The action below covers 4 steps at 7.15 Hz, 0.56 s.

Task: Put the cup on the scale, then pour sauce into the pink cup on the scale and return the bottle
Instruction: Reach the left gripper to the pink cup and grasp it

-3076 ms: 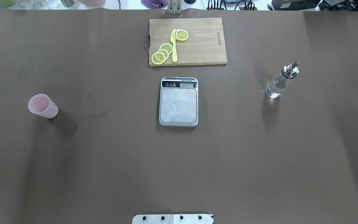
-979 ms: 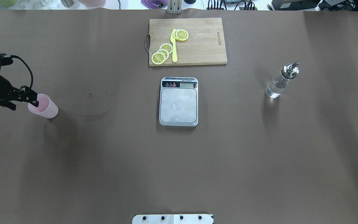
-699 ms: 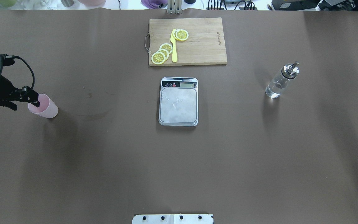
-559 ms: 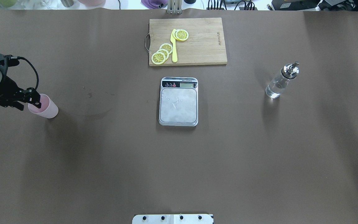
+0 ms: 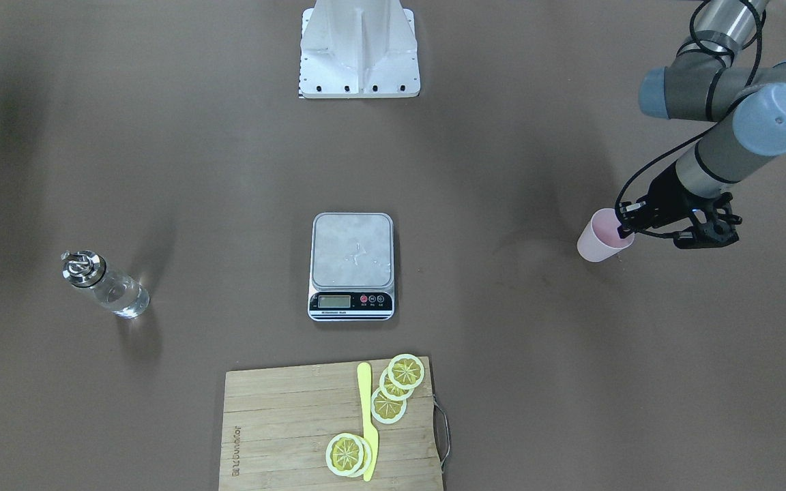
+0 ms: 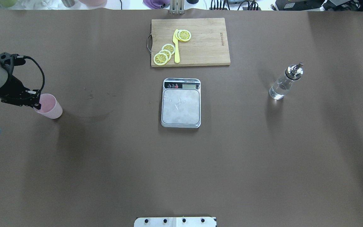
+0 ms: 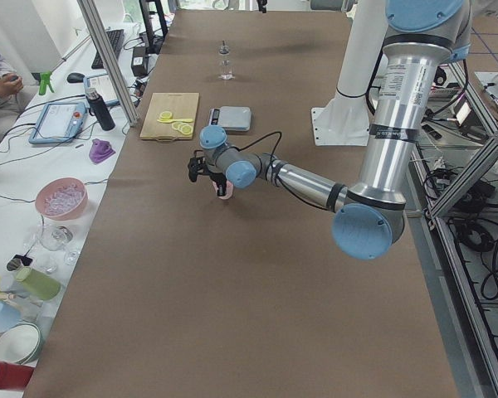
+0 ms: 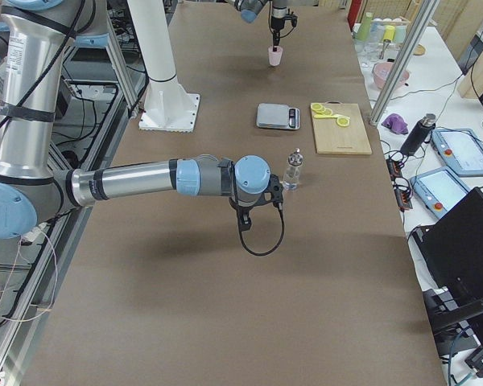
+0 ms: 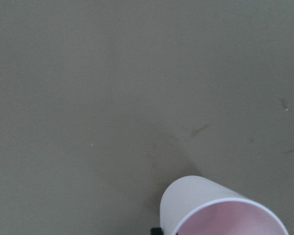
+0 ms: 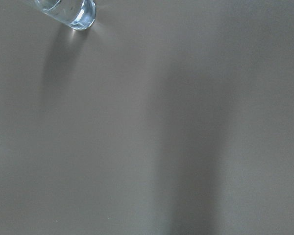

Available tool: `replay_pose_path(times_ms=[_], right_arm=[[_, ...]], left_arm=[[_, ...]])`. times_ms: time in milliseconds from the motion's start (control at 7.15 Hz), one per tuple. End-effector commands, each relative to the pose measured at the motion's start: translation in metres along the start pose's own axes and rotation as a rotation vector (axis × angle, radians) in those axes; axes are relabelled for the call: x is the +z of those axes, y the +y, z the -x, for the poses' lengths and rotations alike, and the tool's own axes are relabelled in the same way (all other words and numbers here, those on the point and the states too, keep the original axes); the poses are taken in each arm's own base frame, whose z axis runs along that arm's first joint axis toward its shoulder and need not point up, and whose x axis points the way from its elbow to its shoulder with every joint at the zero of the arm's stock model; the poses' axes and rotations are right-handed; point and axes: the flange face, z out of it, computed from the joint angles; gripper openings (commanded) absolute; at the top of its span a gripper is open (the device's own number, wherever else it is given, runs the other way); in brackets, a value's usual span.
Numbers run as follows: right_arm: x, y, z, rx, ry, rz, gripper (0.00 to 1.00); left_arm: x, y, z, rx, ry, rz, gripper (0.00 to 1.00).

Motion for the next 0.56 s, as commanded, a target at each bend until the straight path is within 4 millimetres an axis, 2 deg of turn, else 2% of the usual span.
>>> replay_pose_path(times_ms=[0,140,280,419], right_arm=[[0.002,-0.003,0.003,-0.048,0.027,-0.011,1.0],[0.012,-0.009,0.012,-0.089,0.034,0.009,1.0],[0.015,-0.022,0.022,-0.128,0.058,0.014,1.0],[0.023,-0.027,0.029,-0.153,0.058,0.029,1.0]], left_arm=[[-0.014,-0.004,-0.134,-0.061,0.079,0.01,0.0],[-0.034,-0.007,-0.202,-0.08,0.066,0.029,0.0],[-0.044,0.001,-0.267,-0.092,0.03,-0.008,0.0],[-0.031,0.031,-0.322,-0.141,0.02,-0.031,0.0]])
